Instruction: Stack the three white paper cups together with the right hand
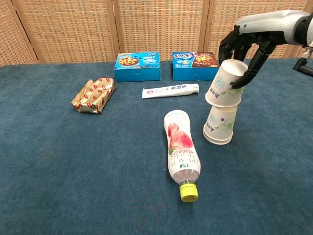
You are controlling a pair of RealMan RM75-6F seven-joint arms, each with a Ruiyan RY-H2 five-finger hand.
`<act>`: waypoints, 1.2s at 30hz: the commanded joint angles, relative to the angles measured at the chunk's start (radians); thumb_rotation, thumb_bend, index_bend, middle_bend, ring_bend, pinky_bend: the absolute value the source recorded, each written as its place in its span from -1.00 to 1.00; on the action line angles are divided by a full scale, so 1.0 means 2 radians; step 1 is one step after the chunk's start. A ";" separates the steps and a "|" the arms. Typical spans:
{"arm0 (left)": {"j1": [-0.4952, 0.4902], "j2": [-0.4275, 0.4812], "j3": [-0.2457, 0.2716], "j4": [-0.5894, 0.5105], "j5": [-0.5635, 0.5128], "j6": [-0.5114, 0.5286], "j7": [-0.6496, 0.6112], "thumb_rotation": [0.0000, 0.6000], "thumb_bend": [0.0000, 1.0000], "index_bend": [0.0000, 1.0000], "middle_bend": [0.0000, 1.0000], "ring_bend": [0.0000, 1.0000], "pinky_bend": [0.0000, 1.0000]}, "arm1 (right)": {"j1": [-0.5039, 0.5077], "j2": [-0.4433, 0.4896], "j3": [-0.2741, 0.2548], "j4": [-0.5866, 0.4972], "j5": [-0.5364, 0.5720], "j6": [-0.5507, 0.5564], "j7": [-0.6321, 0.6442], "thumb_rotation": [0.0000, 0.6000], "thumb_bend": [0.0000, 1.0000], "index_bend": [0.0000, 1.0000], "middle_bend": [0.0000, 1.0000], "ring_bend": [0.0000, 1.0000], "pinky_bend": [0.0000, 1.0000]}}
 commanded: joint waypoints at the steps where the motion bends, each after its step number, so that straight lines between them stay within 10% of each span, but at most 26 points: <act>1: 0.000 0.000 0.000 0.000 0.000 0.000 -0.001 1.00 -0.75 -1.00 -1.00 -1.00 -1.00 | 0.001 0.002 -0.002 0.000 0.008 -0.011 0.005 1.00 -0.38 0.05 0.11 -0.10 -0.31; 22: 0.000 0.001 0.002 -0.002 0.003 -0.001 -0.002 1.00 -0.74 -1.00 -1.00 -1.00 -1.00 | 0.006 0.002 -0.007 0.005 0.019 -0.021 0.013 1.00 -0.37 0.05 0.05 -0.10 -0.31; 36: -0.001 0.002 0.001 0.000 0.001 -0.002 -0.005 1.00 -0.74 -1.00 -1.00 -1.00 -1.00 | 0.020 0.006 -0.021 0.002 0.041 -0.032 -0.009 1.00 -0.37 -0.44 -0.77 -0.78 -0.91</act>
